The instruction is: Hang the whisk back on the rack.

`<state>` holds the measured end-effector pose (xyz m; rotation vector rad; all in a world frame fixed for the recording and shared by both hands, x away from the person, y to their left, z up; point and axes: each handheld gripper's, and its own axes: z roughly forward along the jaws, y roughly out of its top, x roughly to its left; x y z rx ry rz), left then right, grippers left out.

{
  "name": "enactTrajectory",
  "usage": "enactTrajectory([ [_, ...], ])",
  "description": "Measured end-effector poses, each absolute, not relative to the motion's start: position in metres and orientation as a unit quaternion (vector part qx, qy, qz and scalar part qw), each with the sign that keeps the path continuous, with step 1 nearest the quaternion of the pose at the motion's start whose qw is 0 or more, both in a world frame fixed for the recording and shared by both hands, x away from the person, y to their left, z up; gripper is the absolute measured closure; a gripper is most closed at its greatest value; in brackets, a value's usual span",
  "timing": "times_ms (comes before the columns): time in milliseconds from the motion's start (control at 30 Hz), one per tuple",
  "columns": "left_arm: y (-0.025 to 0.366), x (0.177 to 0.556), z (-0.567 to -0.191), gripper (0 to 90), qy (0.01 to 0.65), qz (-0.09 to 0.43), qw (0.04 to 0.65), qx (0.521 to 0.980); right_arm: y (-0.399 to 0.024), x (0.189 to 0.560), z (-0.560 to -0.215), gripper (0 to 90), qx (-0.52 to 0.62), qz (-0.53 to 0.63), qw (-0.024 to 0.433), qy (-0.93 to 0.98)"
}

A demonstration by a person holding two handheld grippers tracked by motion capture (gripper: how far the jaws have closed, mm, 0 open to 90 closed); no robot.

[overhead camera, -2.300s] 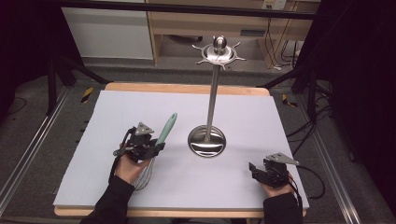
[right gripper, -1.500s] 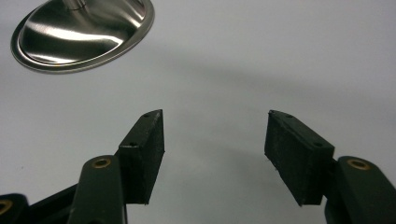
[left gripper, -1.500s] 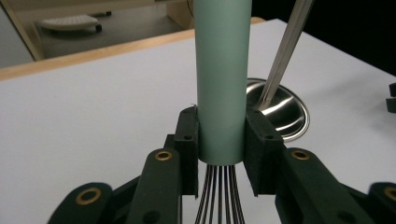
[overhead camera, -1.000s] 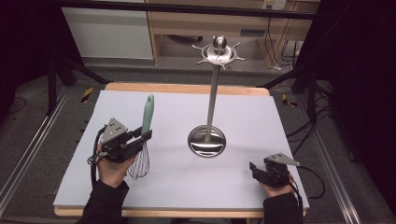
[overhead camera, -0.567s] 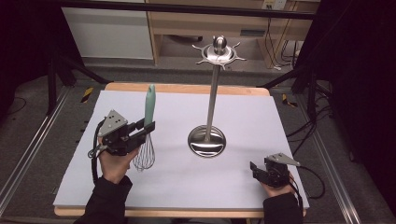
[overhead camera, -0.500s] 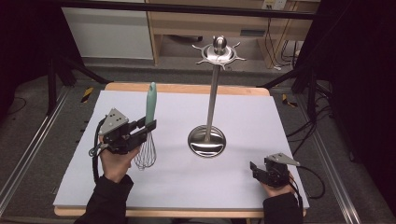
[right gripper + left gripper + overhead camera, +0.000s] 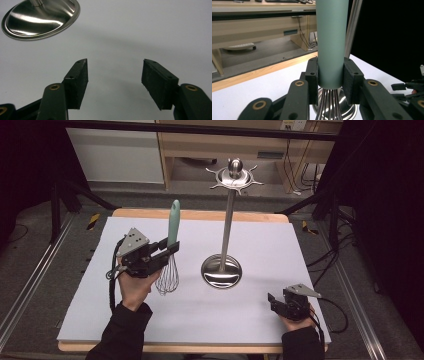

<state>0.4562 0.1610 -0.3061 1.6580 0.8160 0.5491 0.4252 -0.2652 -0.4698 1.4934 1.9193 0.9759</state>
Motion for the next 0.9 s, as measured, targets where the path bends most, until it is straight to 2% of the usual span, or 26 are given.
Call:
enactTrajectory([
  [900,0.14,0.456,-0.275,68.7,0.316,0.237,0.584,0.709,-0.266,0.426,-0.47,38.4,0.55,0.36,0.259,0.708],
])
